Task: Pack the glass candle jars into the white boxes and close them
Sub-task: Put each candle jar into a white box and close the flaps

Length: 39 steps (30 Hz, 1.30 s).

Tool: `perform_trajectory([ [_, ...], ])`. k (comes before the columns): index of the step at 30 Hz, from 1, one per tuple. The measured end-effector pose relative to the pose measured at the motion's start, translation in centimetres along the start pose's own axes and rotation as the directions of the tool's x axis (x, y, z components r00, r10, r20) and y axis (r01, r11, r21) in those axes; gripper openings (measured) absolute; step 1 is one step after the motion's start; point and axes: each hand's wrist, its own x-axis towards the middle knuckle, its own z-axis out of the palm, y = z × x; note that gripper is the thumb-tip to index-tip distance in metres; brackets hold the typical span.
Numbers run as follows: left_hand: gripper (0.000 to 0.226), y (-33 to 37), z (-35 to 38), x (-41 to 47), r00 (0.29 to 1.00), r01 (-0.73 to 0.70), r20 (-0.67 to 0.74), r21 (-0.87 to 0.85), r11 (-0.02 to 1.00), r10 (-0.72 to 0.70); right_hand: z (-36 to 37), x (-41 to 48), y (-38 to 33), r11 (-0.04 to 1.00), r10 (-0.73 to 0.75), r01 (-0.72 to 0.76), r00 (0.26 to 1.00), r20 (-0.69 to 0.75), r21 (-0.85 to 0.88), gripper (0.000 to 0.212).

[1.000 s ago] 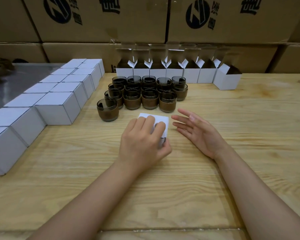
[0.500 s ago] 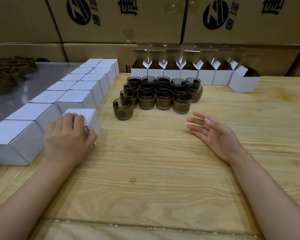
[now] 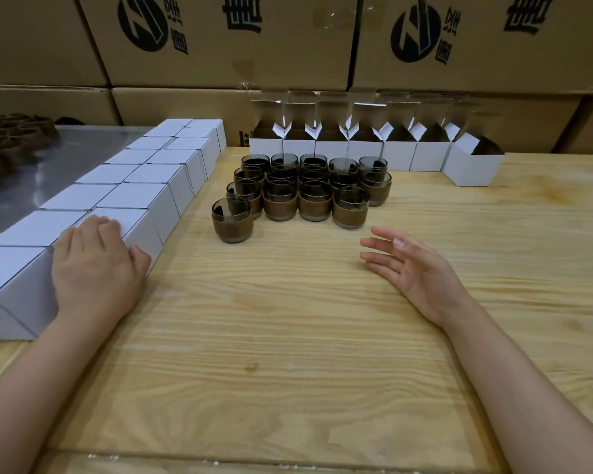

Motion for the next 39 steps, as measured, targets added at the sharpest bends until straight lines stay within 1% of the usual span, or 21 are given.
perform_trajectory([
  [3,0.049,1.6,-1.4,0.7,0.982,0.150,0.130,-0.069,0.986,-0.140,0.1,0.0,-0.1,1.000,0.008,-0.008,1.000,-0.004,0.001,0.046],
  [5,0.061,3.4,-2.5,1.4,0.972,0.215,0.130,-0.165,0.962,-0.195,0.1,0.0,-0.2,1.000,0.014,-0.014,1.000,-0.015,0.009,0.046],
  [7,0.063,7.0,-4.0,1.7,0.996,0.086,0.004,-0.296,0.951,-0.089,0.2,0.0,-0.2,1.000,0.018,-0.018,1.000,-0.025,0.015,0.047],
  [9,0.053,11.9,-5.3,1.6,0.995,-0.086,-0.091,-0.443,0.892,0.051,0.3,0.0,-0.2,1.000,0.025,-0.024,0.999,-0.032,0.018,0.048],
  [10,0.047,14.6,-5.7,1.4,0.994,-0.110,-0.049,-0.535,0.837,0.099,0.3,-0.1,-0.3,0.999,0.028,-0.028,0.999,-0.035,0.019,0.048],
  [11,0.041,17.3,-5.9,1.1,0.989,-0.078,0.048,-0.620,0.780,0.137,0.3,-0.1,-0.3,0.999,0.029,-0.029,0.999,-0.040,0.020,0.048],
  [13,0.029,21.7,-5.6,0.0,0.949,0.041,0.251,-0.697,0.716,0.190,0.4,-0.1,-0.3,0.999,0.030,-0.029,0.999,-0.043,0.032,0.048],
  [15,0.026,24.1,-4.4,-1.2,0.911,0.121,0.359,-0.703,0.701,0.203,0.4,-0.2,-0.3,0.998,0.030,-0.028,0.999,-0.046,0.048,0.046],
  [18,0.035,24.7,-2.5,-2.3,0.859,0.032,0.421,-0.611,0.791,0.291,0.5,-0.1,-0.2,0.998,0.044,-0.040,0.996,-0.081,0.055,0.040],
  [20,0.037,24.5,-2.0,-2.2,0.842,0.016,0.441,-0.597,0.802,0.312,0.6,0.0,0.0,0.997,0.048,-0.040,0.991,-0.122,0.070,0.030],
  [22,0.038,24.6,-1.8,-2.1,0.834,0.012,0.454,-0.586,0.811,0.315,0.6,0.8,-0.1,0.998,0.022,-0.008,0.976,-0.216,0.065,0.021],
  [23,0.038,24.7,-1.9,-2.1,0.834,0.006,0.453,-0.579,0.815,0.315,0.4,1.5,-0.3,1.000,-0.014,0.021,0.956,-0.293,0.020,0.019],
  [25,0.038,24.7,-1.9,-2.1,0.834,0.001,0.450,-0.582,0.813,0.321,-0.8,3.6,-1.0,0.986,-0.125,0.055,0.870,-0.477,-0.158,0.021],
  [27,0.038,24.7,-1.9,-2.1,0.830,0.006,0.454,-0.588,0.809,0.324,-3.2,6.3,-2.2,0.928,-0.243,-0.009,0.743,-0.623,-0.372,0.020],
  [28,0.038,24.6,-1.8,-2.1,0.829,0.007,0.456,-0.589,0.808,0.325,-4.8,7.7,-2.9,0.874,-0.298,-0.079,0.692,-0.657,-0.479,0.021],
  [29,0.039,24.6,-1.9,-2.1,0.827,0.006,0.457,-0.588,0.809,0.327,-6.6,9.2,-3.7,0.806,-0.340,-0.164,0.659,-0.671,-0.569,0.025],
  [31,0.038,24.6,-1.9,-2.1,0.826,0.008,0.459,-0.590,0.808,0.327,-10.5,12.1,-5.0,0.651,-0.348,-0.355,0.646,-0.679,-0.671,0.040],
  [33,0.038,24.6,-2.0,-2.1,0.828,0.013,0.457,-0.597,0.802,0.326,-13.5,14.7,-6.4,0.494,-0.322,-0.539,0.616,-0.719,-0.683,0.055],
  [34,0.038,24.6,-1.9,-2.1,0.827,0.015,0.460,-0.595,0.803,0.325,-14.6,15.8,-7.1,0.442,-0.325,-0.595,0.591,-0.738,-0.671,0.060],
  [36,0.041,24.6,-2.0,-2.1,0.823,0.020,0.466,-0.595,0.803,0.325,-16.0,17.5,-8.5,0.390,-0.344,-0.647,0.558,-0.755,-0.655,0.064],
  [39,0.055,24.6,-2.3,-1.9,0.821,0.045,0.474,-0.607,0.793,0.317,-17.4,19.3,-9.9,0.309,-0.340,-0.699,0.551,-0.762,-0.644,0.066],
])
